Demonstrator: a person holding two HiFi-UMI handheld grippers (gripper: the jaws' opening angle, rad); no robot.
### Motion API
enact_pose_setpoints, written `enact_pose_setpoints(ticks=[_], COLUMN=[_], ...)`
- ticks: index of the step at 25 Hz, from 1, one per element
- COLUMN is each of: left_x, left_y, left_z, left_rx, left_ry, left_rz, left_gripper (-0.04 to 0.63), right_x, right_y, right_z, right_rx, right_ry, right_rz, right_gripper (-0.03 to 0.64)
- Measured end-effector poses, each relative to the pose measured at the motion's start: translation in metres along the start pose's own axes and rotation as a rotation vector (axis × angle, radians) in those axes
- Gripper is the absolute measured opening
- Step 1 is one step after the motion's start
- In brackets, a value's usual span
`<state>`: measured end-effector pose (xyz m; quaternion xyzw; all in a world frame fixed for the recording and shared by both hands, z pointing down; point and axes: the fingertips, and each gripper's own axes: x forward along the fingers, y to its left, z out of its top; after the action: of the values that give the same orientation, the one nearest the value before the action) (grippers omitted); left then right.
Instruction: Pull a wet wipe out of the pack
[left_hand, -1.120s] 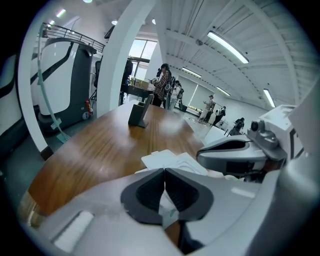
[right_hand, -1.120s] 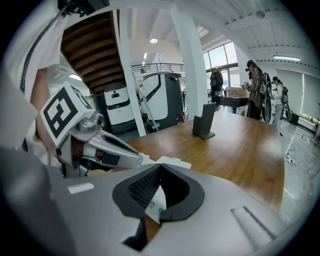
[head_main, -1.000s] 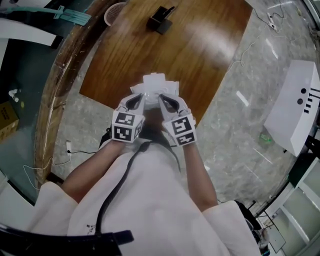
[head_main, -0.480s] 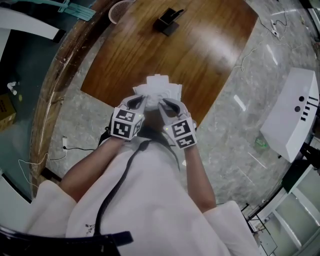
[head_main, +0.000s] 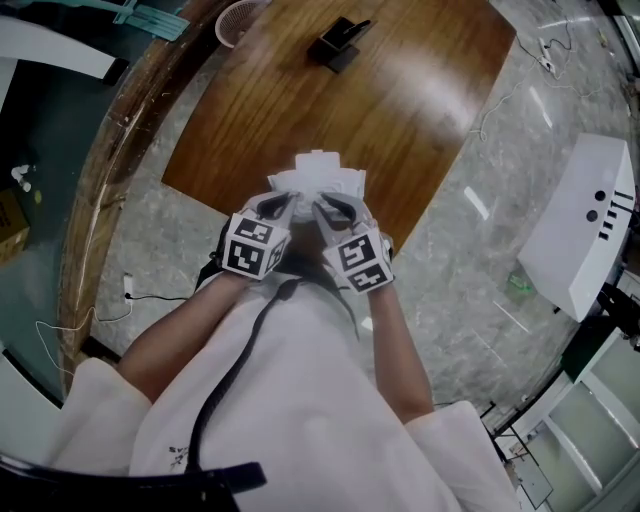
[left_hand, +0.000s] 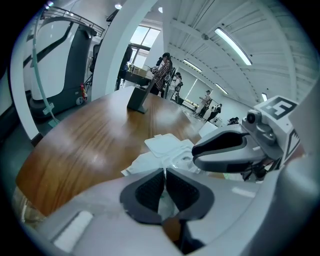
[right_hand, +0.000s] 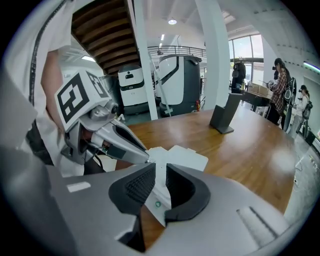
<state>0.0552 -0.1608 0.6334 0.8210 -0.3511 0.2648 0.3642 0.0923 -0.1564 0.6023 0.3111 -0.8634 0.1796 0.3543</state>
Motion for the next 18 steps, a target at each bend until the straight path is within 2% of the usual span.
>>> enact_pose_setpoints(ticks=[5,12,18], left_x=[0.0,-0.001,-0.001], left_y=[0.001,-0.001,0.0], left_z=[0.0,0.001,-0.001], left_rx=[-0.004,0.008,0.02], left_ry=[0.003,0.008,0.014], left_rz=[-0.02,-0.043,-0.056], left_gripper=[0.021,0.022,0.023], right_x=[0.012,0.018,0.022], right_y=[0.012,0.005,0.005], right_z=[-0.002,-0.004,-0.007], right_rx=[-0.002,0.08,0.093], right_ry=[0.049,0.08,0.116], right_rz=[0.044,0.028,0.024], right_gripper=[0.067,0.048,0.047])
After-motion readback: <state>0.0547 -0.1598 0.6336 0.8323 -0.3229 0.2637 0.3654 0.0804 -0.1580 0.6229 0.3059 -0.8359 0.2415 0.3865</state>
